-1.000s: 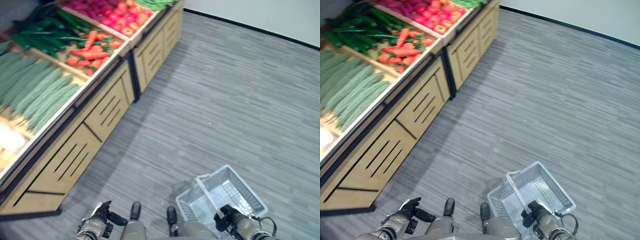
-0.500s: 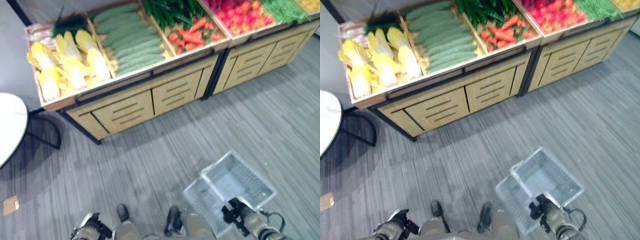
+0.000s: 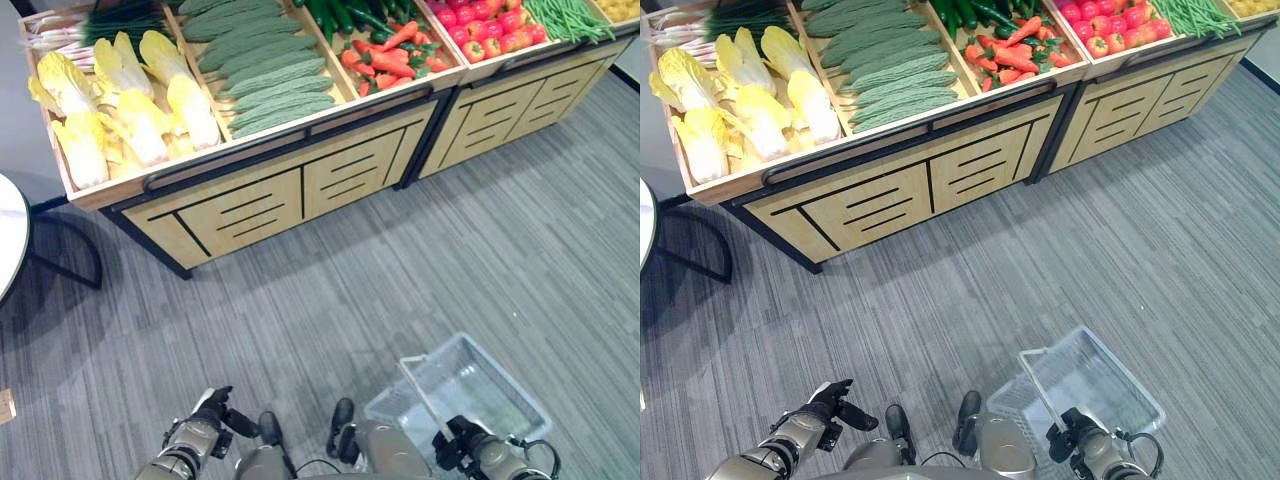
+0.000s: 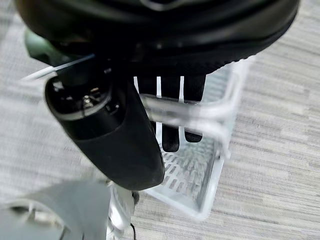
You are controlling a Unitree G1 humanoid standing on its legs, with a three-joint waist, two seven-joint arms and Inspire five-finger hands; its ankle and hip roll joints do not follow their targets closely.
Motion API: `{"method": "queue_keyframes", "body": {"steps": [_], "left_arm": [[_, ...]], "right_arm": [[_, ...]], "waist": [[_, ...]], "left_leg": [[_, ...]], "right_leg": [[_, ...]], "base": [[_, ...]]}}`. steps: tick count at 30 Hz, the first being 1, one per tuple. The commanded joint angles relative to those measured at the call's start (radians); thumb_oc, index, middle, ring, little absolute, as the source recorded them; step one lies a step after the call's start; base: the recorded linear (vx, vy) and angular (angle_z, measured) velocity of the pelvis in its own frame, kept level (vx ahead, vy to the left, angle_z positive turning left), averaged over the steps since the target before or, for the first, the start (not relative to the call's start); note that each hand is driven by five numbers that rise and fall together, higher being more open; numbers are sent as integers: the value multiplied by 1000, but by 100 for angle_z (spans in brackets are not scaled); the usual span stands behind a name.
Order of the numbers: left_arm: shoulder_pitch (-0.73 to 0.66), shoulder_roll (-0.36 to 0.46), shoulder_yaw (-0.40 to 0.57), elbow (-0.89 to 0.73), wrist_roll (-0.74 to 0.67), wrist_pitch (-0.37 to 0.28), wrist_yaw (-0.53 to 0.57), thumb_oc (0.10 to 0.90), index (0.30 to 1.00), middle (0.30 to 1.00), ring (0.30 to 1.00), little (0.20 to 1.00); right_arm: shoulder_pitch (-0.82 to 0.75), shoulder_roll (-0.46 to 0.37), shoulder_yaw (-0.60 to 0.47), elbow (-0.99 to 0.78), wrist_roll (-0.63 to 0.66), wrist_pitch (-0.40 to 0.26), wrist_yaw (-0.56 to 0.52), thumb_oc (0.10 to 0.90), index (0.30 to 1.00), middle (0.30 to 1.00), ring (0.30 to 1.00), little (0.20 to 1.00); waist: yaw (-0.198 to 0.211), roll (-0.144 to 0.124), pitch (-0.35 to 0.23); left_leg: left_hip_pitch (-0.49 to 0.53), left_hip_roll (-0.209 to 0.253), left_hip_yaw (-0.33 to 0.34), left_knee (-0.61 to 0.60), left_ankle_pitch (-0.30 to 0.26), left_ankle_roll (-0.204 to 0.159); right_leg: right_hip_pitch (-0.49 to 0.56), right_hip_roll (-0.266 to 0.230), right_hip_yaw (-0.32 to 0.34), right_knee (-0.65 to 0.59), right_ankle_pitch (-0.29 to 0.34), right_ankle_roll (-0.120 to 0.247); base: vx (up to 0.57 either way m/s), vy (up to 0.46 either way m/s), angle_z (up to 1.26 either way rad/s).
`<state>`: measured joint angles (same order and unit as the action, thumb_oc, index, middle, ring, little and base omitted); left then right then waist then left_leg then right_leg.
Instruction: Get the vegetables into the basket
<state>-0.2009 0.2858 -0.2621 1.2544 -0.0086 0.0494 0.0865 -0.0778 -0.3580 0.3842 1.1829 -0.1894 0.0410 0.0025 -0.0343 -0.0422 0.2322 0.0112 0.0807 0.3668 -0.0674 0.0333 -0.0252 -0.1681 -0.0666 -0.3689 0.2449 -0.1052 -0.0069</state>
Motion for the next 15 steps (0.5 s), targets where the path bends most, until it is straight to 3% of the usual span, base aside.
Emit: {"method": "queue_keyframes", "body": {"steps": [1,5,10,13,14,15], "left_arm": [[2,39,26,11,12,-1,18,900,1000,1000,1000,1000],[-1,43,29,9,4,-4,15,900,1000,1000,1000,1000],[9,52,31,5,7,-1,12,900,1000,1000,1000,1000],[8,53,28,2,4,-1,12,900,1000,1000,1000,1000],[4,54,26,-2,-2,-1,14,900,1000,1000,1000,1000],[0,54,24,-1,-3,-1,14,900,1000,1000,1000,1000]], "right_arm": [[-11,9,50,3,-17,-15,6,400,300,300,300,300],[-14,12,46,12,-21,-12,11,400,300,300,300,300],[-21,13,50,7,-24,-14,20,400,300,300,300,300],[-16,14,46,6,-12,-18,17,400,300,300,300,300],[-14,19,49,4,-1,-19,19,400,300,300,300,300],[-15,21,50,4,4,-18,20,400,300,300,300,300]], "waist": [[21,-40,-13],[31,-48,-11],[36,-47,19],[26,-47,37],[22,-37,43],[24,-35,44]], "left_leg": [[-4,-33,-37,-20,-104,39],[12,-64,-56,-20,-140,74],[42,-107,-83,-16,-160,130],[52,-117,-115,-12,-163,138],[55,-117,-134,-14,-158,136],[53,-118,-139,-13,-153,134]], "right_leg": [[160,-49,31,-178,63,119],[157,-85,30,-132,108,150],[38,-156,88,184,220,168],[-3,-132,161,254,221,158],[-21,-86,212,194,190,137],[-32,-74,230,157,181,131]], "base": [[20,221,1],[55,349,11],[29,360,19],[14,154,30],[16,172,33],[-6,126,53]]}}
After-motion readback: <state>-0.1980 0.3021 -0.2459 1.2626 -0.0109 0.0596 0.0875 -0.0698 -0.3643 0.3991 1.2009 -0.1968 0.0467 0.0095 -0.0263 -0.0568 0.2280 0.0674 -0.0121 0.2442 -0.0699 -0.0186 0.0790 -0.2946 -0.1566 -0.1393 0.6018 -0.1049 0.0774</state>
